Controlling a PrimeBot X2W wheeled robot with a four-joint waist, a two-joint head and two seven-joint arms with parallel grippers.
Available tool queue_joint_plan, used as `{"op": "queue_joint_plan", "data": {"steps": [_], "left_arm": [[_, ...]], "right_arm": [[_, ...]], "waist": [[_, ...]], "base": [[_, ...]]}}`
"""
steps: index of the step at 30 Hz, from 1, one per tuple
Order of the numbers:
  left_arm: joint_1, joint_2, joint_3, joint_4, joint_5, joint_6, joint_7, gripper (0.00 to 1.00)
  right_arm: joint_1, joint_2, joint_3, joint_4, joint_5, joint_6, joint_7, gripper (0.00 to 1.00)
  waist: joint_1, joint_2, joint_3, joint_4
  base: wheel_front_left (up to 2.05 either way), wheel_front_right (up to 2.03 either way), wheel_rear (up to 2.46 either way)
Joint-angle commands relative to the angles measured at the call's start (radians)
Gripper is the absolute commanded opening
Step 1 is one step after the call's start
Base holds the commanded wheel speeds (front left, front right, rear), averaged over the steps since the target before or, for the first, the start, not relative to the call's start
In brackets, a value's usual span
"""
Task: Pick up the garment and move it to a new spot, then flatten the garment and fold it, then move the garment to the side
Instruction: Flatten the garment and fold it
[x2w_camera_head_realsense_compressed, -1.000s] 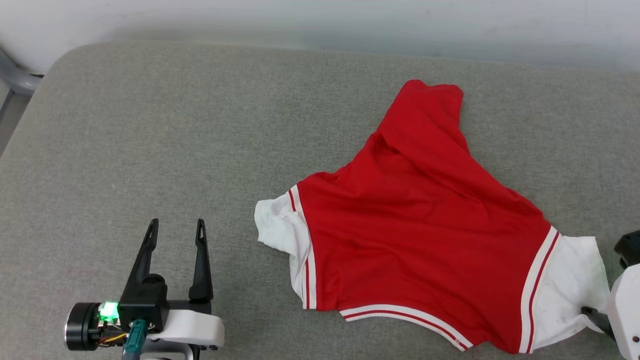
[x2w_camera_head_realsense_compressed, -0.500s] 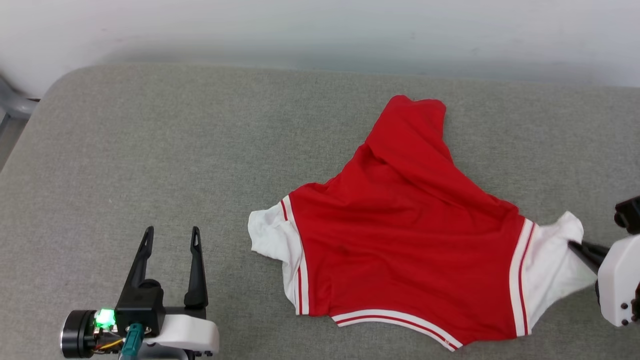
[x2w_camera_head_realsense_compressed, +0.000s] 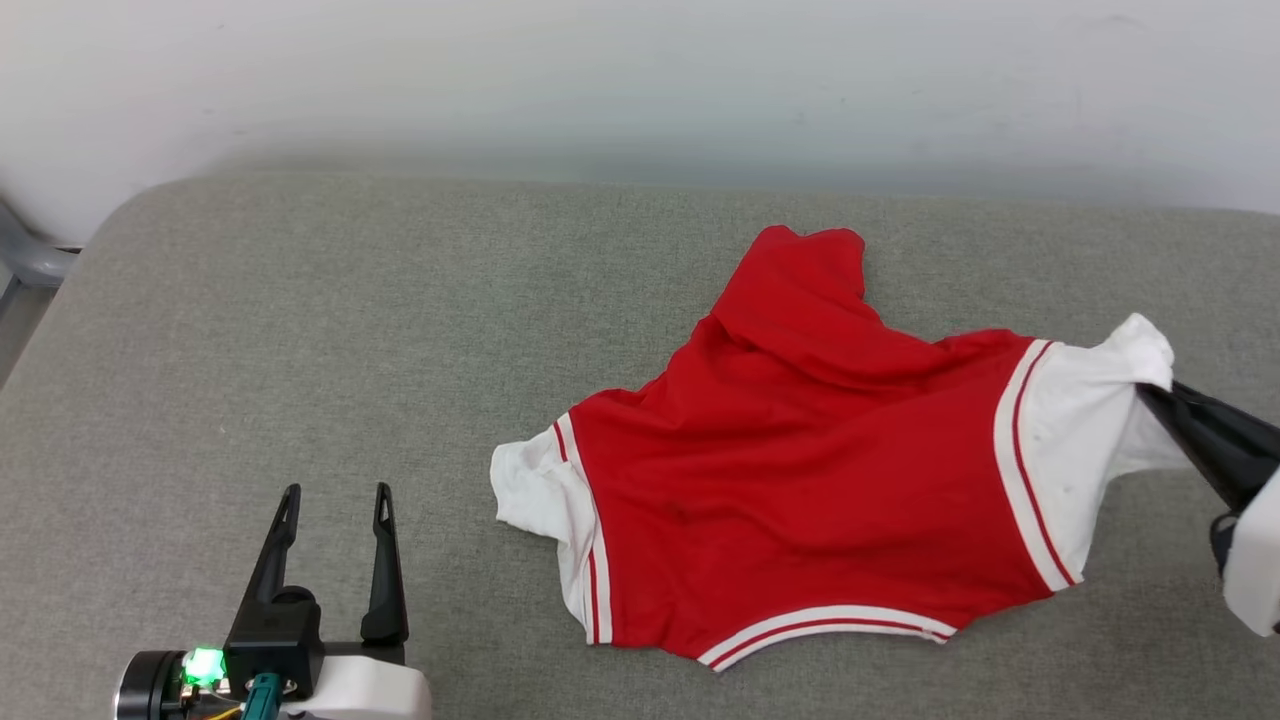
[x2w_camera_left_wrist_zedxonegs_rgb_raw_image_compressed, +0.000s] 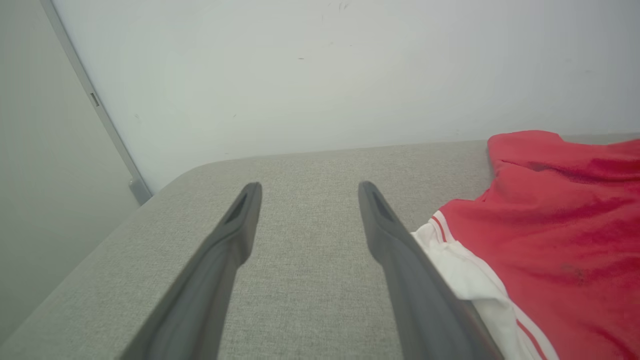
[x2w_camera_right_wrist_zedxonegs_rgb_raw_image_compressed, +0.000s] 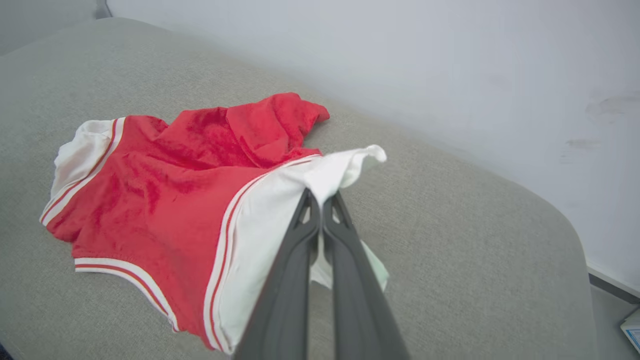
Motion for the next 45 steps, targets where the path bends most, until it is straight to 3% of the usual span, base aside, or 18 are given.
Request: {"op": "queue_joint_plan", "data": {"steps": [1, 10, 18, 21, 22, 25, 26, 28, 33, 34, 36, 41, 45], "left_arm": [[0.005, 0.004, 0.001, -0.005, -0.003, 0.004, -0.002, 1.00], [-0.002, 0.001, 0.003, -0.013, -0.004, 0.005, -0.002, 1.00], [-0.027, -0.001, -0.005, -0.007, 0.000, -0.003, -0.002, 1.00], [-0.039, -0.002, -0.009, -0.005, 0.002, -0.007, -0.002, 1.00], [-0.045, -0.002, -0.011, -0.001, 0.003, -0.007, -0.002, 1.00], [-0.049, -0.001, -0.009, 0.000, 0.002, -0.007, -0.002, 1.00], [-0.050, -0.001, -0.008, 0.001, 0.002, -0.007, -0.002, 1.00], [-0.048, 0.001, -0.005, 0.002, 0.000, -0.006, -0.002, 1.00], [-0.040, 0.005, -0.003, 0.005, -0.004, -0.010, -0.002, 1.00], [-0.038, 0.007, -0.004, 0.006, -0.003, -0.014, -0.002, 1.00], [-0.040, 0.012, -0.007, 0.002, -0.001, -0.019, -0.002, 1.00], [-0.067, 0.031, -0.012, -0.012, -0.004, -0.043, -0.002, 1.00], [-0.105, 0.056, -0.022, -0.014, -0.025, -0.095, -0.002, 1.00]], "right_arm": [[0.028, 0.009, -0.032, -0.010, -0.013, -0.001, 0.010, 0.00], [0.095, 0.018, -0.205, 0.122, 0.010, -0.001, 0.040, 0.00], [0.075, 0.012, -0.294, 0.488, -0.009, -0.001, 0.039, 0.00], [0.065, 0.028, -0.301, 0.630, -0.032, -0.001, 0.031, 0.00], [0.052, 0.040, -0.289, 0.747, -0.058, -0.001, -0.002, 0.00], [0.029, 0.050, -0.271, 0.827, -0.068, -0.001, -0.040, 0.00], [0.021, 0.054, -0.269, 0.846, -0.066, -0.001, -0.058, 0.11], [-0.007, 0.059, -0.267, 0.867, -0.074, -0.001, -0.112, 1.00], [-0.058, 0.050, -0.269, 0.846, -0.116, -0.001, -0.281, 1.00], [-0.075, 0.054, -0.275, 0.791, -0.168, -0.001, -0.392, 1.00], [-0.081, 0.080, -0.278, 0.738, -0.204, -0.001, -0.449, 1.00], [-0.049, 0.160, -0.265, 0.547, -0.268, -0.001, -0.505, 1.00], [0.009, 0.242, -0.237, 0.372, -0.307, -0.001, -0.480, 1.00]], "waist": [[0.0000, 0.0000, -0.001, -0.002], [0.0000, 0.0000, 0.018, -0.006], [0.0000, 0.0000, 0.052, 0.016], [0.0000, 0.0000, 0.065, 0.027], [0.0000, 0.0000, 0.074, 0.037], [0.0000, 0.0000, 0.079, 0.041], [0.0000, 0.0000, 0.079, 0.041], [0.0000, 0.0000, 0.078, 0.038], [0.0000, 0.0000, 0.058, 0.027], [0.0000, 0.0000, 0.046, 0.016], [0.0000, 0.0000, 0.040, 0.007], [0.0000, 0.0000, 0.033, -0.012], [0.0000, 0.0000, 0.028, -0.021]], "base": [[0.00, 0.00, 0.00], [0.00, 0.00, 0.00], [0.00, 0.00, 0.00], [0.00, 0.00, 0.00], [0.00, 0.00, 0.00], [0.00, 0.00, 0.00], [0.00, 0.00, 0.00], [0.00, 0.00, 0.00], [0.00, 0.00, 0.00], [0.00, 0.00, 0.00], [0.00, 0.00, 0.00], [0.00, 0.00, 0.00], [0.00, 0.00, 0.00]]}}
